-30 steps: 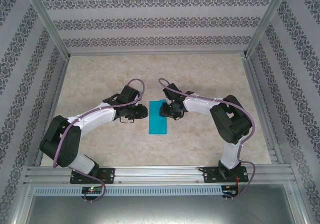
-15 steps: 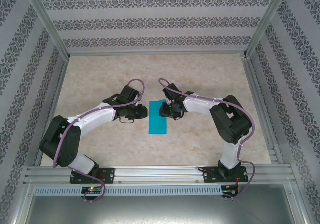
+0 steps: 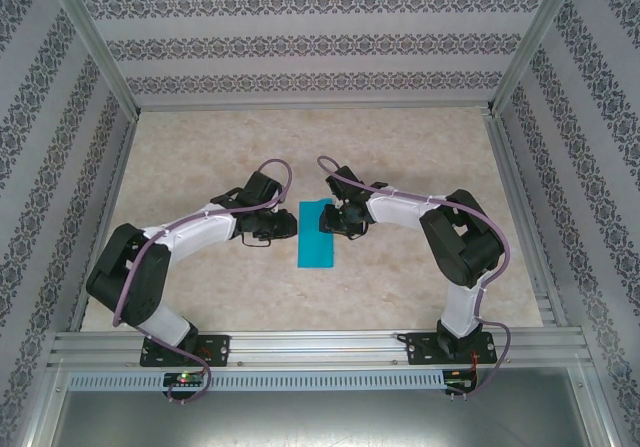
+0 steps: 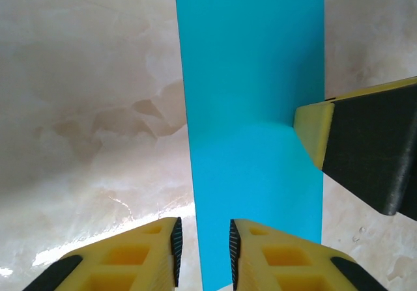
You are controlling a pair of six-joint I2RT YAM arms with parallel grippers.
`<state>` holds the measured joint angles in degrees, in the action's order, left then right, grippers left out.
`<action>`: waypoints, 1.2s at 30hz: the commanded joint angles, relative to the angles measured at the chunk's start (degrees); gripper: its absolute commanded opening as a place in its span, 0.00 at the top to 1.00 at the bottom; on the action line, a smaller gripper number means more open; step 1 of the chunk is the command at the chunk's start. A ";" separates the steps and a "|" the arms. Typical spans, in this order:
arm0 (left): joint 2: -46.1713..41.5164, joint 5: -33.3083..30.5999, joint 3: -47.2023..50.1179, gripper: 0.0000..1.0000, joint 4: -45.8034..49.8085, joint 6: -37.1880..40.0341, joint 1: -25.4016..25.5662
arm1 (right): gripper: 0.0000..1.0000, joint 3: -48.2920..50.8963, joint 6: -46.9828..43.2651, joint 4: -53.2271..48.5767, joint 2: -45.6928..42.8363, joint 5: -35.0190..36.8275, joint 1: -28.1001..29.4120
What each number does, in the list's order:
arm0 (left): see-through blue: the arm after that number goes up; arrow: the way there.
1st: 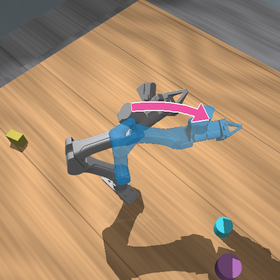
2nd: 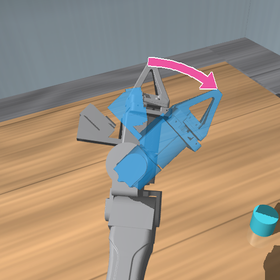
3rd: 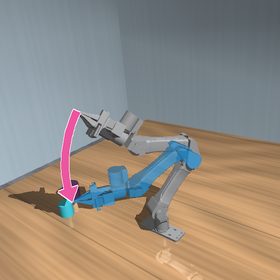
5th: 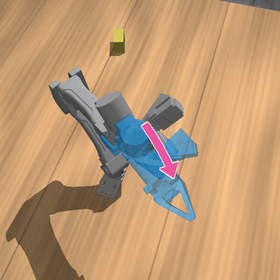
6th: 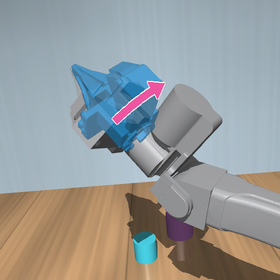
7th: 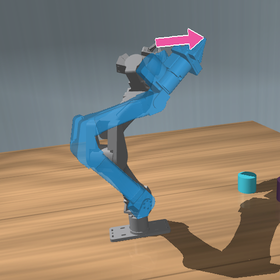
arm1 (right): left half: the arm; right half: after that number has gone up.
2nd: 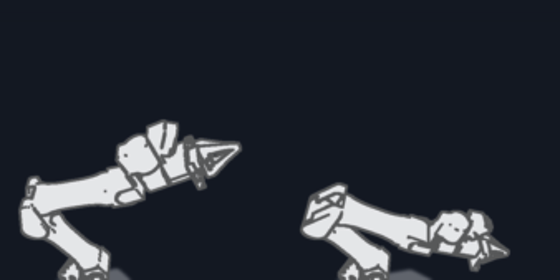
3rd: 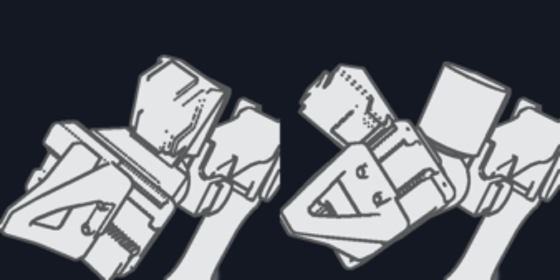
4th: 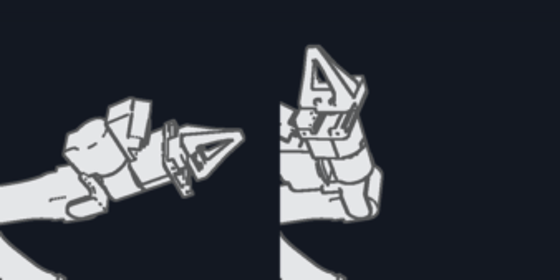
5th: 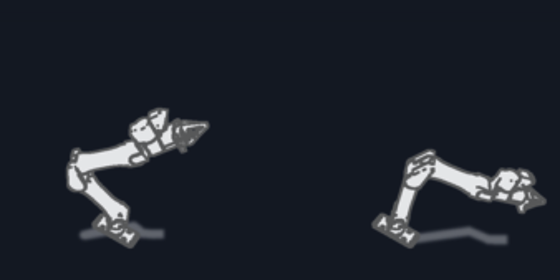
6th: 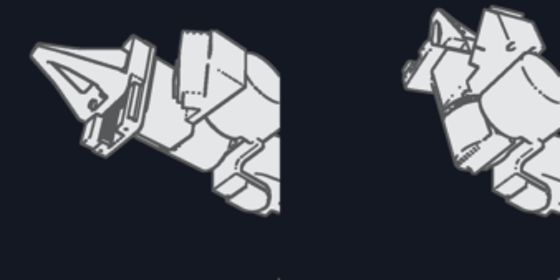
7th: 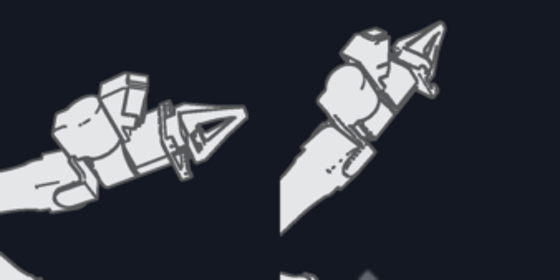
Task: Fold a paper plane with a square sheet of paper (pick it up from the middle)
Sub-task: Hold the square sheet of paper at the center of the table.
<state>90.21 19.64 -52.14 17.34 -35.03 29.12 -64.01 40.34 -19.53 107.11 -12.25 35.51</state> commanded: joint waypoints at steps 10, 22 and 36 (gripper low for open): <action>6.45 3.65 -1.47 0.74 -9.86 -5.97 0.27 | 0.65 0.99 0.88 0.22 0.98 2.37 0.12; 8.65 4.20 -2.09 0.75 -11.24 -6.98 0.76 | 0.65 1.17 1.59 0.63 1.45 2.31 0.26; 12.77 4.71 -4.68 0.84 -10.86 -6.54 2.69 | 0.66 1.42 1.07 0.86 1.33 2.06 0.26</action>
<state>102.21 23.94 -55.16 7.16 -41.25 31.03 -63.96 40.80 -19.49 107.11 -12.23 35.51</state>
